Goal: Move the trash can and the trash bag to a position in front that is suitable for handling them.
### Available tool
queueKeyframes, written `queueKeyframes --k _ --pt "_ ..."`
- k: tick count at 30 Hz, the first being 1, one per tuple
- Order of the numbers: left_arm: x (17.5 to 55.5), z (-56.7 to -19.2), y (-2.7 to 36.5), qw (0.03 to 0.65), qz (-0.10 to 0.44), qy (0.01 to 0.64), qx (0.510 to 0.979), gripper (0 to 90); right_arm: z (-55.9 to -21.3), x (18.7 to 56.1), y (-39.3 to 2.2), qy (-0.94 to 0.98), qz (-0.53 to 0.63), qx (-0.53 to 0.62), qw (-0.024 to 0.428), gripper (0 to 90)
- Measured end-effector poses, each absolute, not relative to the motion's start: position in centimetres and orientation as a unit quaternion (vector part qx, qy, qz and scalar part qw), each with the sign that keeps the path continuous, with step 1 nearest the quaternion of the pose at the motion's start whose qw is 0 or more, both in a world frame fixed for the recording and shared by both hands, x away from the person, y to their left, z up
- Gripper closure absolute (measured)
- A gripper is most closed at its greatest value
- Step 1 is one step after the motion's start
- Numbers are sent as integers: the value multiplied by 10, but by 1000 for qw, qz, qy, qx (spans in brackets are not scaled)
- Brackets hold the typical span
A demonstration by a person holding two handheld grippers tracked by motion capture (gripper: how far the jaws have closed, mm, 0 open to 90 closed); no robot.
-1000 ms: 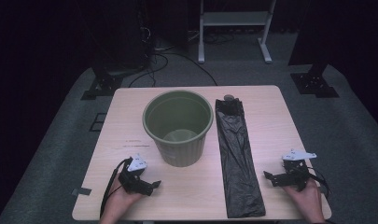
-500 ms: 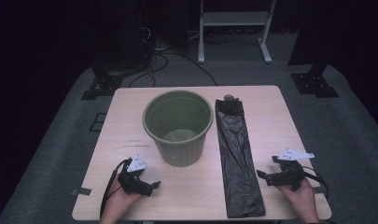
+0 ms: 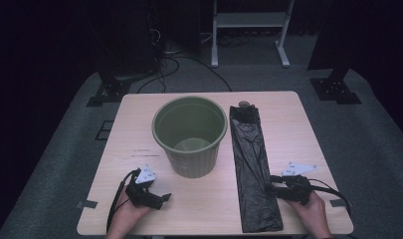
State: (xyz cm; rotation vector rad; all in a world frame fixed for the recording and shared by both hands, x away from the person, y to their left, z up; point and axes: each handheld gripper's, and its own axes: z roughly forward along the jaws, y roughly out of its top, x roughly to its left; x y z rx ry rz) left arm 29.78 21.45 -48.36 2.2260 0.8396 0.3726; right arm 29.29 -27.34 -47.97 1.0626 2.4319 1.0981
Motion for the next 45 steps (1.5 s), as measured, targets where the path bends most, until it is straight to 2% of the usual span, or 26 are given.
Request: queueKeyframes --k 2,7,10,22,45 --pt "298 -484 215 359 145 326 863 0 -479 292 -274 840 375 368 137 746" --pt "298 -484 215 359 145 326 863 0 -479 292 -274 840 376 368 131 818" --pt "298 -484 215 359 144 326 863 0 -479 292 -274 840 376 371 121 892" --pt "298 -484 215 359 144 325 863 0 -477 293 -277 841 369 379 115 900" --pt "297 -484 215 359 144 325 863 0 -471 293 -318 820 346 428 155 900"
